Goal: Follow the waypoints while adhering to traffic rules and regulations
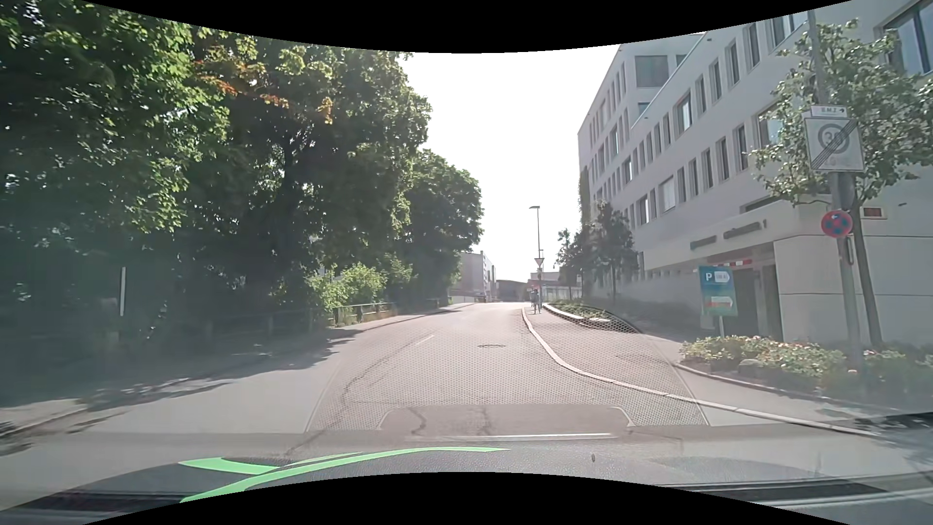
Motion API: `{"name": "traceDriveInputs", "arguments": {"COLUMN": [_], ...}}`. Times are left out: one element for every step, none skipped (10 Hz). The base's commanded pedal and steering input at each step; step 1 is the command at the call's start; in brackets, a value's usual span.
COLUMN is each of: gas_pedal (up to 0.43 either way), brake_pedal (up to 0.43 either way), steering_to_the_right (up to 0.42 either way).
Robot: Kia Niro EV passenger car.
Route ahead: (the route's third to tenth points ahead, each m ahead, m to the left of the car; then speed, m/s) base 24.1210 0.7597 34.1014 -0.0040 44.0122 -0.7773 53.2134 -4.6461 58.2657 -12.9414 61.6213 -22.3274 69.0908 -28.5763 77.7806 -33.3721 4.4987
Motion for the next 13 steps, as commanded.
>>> {"name": "traceDriveInputs", "arguments": {"gas_pedal": [0.331,0.331,0.331,0.319,0.319,0.319,0.319,0.319,0.311,0.287,0.287,0.287,0.287], "brake_pedal": [0.0,0.0,0.0,0.0,0.0,0.0,0.0,0.0,0.0,0.0,0.0,0.0,0.0], "steering_to_the_right": [0.008,0.009,0.011,0.016,0.018,0.018,0.017,0.016,0.017,0.021,0.023,0.022,0.02]}}
